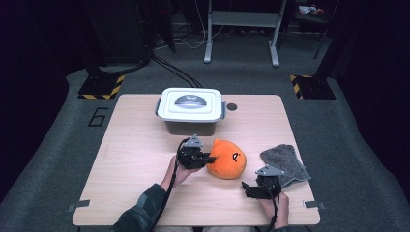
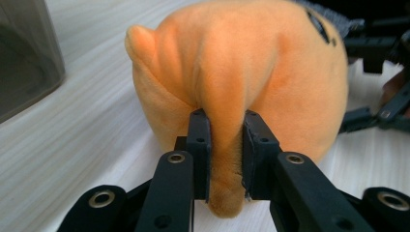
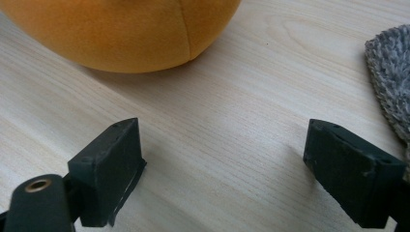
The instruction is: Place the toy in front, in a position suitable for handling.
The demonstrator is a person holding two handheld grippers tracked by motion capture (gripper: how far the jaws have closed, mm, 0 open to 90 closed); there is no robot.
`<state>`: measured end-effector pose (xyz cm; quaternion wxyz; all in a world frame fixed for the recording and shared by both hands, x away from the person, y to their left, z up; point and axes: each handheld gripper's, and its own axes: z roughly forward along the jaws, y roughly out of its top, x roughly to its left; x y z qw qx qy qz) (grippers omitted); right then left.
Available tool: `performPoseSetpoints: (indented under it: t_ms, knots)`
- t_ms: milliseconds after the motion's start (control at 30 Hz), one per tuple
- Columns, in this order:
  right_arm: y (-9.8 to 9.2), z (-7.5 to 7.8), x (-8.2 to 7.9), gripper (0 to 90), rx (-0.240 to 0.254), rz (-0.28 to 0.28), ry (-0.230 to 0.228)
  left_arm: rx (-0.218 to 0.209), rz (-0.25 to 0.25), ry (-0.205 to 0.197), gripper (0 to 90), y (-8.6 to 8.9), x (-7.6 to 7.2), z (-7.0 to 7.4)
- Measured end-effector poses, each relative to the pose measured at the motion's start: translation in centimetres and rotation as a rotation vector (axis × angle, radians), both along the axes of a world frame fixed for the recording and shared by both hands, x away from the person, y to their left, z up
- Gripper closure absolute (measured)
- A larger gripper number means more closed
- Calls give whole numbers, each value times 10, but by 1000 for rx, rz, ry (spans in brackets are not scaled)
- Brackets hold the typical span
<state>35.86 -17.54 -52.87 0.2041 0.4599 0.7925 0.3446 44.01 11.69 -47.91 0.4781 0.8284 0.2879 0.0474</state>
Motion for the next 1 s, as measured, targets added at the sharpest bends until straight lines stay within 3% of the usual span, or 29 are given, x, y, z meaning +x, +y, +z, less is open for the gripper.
performPoseSetpoints:
  t_ms: [167, 300, 333, 433, 600, 733, 900, 1000]
  knots:
    - [0, 0, 0, 126, 0, 0, 0, -19, 47, -33, 778, -5, -9, 7]
    - [0, 0, 0, 126, -1, -3, 0, -49, 120, -47, 780, -5, -14, 10]
    - [1, 0, 0, 126, 6, -10, 0, -52, 134, -42, 780, -5, -15, 11]
    - [1, 0, 0, 126, 5, -9, 0, -113, 193, -7, 779, -4, -18, 6]
    - [1, 0, 0, 126, 5, -10, 0, -164, 230, 50, 775, -9, -21, -5]
    - [1, 0, 0, 126, 5, -11, -2, -103, 214, 16, 717, -15, -23, -6]
    - [1, 0, 0, 126, 5, -12, -2, -24, 199, -41, 501, -15, -24, 1]
    - [1, 0, 0, 126, 3, -11, -2, -12, 200, -59, 390, -11, -25, 4]
